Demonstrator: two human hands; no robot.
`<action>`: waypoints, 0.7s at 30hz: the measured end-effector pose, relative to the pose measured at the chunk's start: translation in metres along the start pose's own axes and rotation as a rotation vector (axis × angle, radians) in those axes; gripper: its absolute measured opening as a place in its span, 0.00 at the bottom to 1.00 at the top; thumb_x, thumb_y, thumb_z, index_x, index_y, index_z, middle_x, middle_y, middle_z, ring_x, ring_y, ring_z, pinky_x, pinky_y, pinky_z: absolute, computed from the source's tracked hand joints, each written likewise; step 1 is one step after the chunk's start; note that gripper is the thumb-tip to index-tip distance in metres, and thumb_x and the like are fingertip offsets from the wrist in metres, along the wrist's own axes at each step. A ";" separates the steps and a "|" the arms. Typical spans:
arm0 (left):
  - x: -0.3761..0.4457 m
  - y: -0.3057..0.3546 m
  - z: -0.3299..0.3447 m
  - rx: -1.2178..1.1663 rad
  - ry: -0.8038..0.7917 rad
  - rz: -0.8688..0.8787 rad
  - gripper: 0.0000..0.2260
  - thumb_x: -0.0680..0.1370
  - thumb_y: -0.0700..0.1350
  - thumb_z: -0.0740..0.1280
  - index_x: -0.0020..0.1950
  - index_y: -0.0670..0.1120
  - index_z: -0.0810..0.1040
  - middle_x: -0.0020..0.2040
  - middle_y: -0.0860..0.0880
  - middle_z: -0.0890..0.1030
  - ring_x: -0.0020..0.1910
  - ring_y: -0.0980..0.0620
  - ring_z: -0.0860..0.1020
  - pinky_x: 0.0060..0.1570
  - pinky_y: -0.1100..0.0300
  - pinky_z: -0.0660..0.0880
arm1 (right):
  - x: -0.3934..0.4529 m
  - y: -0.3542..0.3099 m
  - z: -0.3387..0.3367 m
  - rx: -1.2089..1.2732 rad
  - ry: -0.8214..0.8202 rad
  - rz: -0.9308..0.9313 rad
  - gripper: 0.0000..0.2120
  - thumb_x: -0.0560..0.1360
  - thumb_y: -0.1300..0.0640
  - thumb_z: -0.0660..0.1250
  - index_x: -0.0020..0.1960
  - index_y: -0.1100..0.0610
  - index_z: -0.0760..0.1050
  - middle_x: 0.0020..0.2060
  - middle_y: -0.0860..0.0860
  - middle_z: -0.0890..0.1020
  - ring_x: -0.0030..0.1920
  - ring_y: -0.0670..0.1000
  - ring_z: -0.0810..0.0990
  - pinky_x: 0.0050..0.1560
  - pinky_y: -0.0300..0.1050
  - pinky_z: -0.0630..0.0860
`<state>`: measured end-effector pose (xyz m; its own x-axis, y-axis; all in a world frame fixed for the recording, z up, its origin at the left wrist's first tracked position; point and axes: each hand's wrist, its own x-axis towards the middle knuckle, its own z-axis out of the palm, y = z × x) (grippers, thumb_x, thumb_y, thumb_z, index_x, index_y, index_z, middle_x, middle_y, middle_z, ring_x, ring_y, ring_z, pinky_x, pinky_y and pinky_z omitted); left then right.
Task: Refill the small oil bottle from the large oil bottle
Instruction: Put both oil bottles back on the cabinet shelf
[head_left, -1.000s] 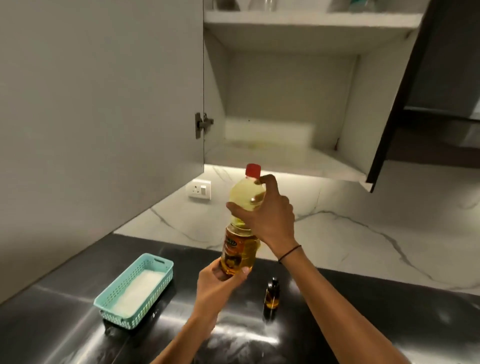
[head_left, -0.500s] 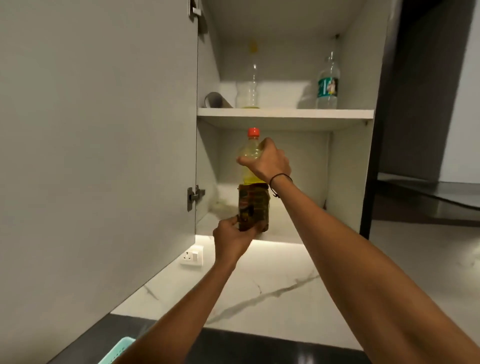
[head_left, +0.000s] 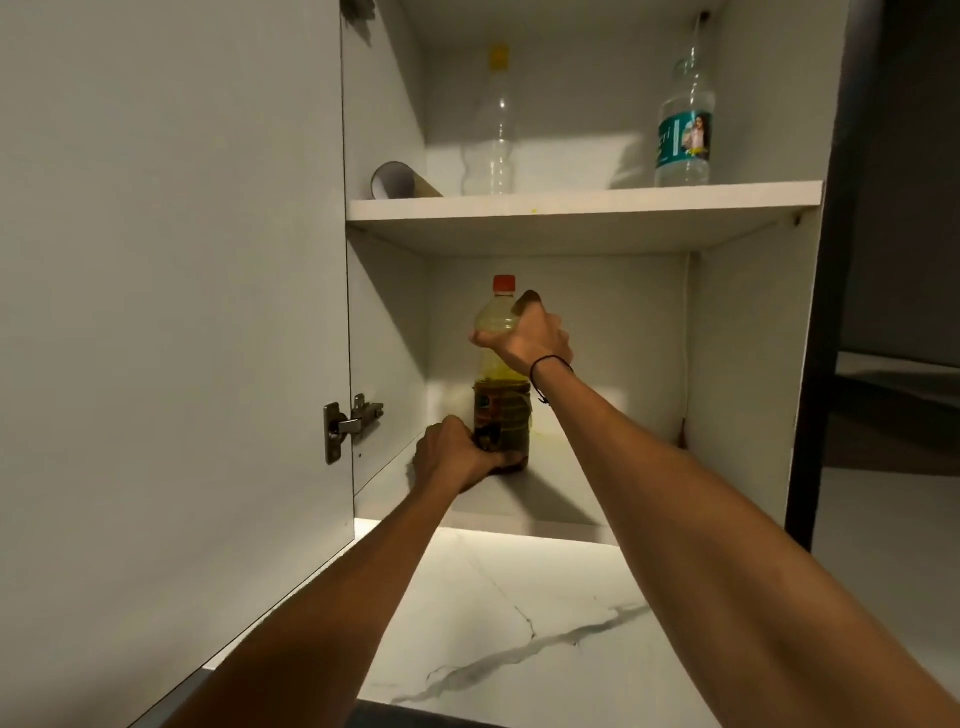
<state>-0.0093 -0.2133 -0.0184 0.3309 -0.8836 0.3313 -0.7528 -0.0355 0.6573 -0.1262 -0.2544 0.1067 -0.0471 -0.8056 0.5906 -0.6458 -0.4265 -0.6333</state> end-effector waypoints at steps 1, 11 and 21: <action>0.010 0.000 0.002 0.019 -0.009 -0.002 0.37 0.58 0.75 0.80 0.49 0.46 0.81 0.47 0.47 0.85 0.47 0.45 0.83 0.34 0.56 0.69 | 0.006 0.003 0.003 -0.003 0.000 0.003 0.39 0.66 0.36 0.79 0.68 0.52 0.69 0.60 0.56 0.77 0.59 0.61 0.79 0.54 0.55 0.79; 0.071 0.011 0.033 0.149 -0.047 0.004 0.42 0.60 0.76 0.78 0.59 0.45 0.78 0.54 0.46 0.84 0.53 0.44 0.83 0.43 0.54 0.76 | 0.049 0.036 0.027 -0.015 -0.045 0.022 0.44 0.67 0.35 0.79 0.72 0.51 0.61 0.63 0.58 0.76 0.60 0.63 0.79 0.54 0.58 0.80; 0.055 0.011 0.027 0.096 -0.003 0.001 0.41 0.60 0.75 0.78 0.56 0.45 0.77 0.51 0.46 0.83 0.51 0.44 0.82 0.40 0.55 0.72 | 0.030 0.046 0.023 0.081 -0.077 0.091 0.47 0.65 0.39 0.82 0.71 0.57 0.60 0.62 0.58 0.77 0.60 0.63 0.80 0.58 0.62 0.81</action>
<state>-0.0143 -0.2751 -0.0109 0.3288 -0.8849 0.3300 -0.8041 -0.0791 0.5891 -0.1402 -0.3074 0.0834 -0.0419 -0.8703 0.4907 -0.5777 -0.3797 -0.7226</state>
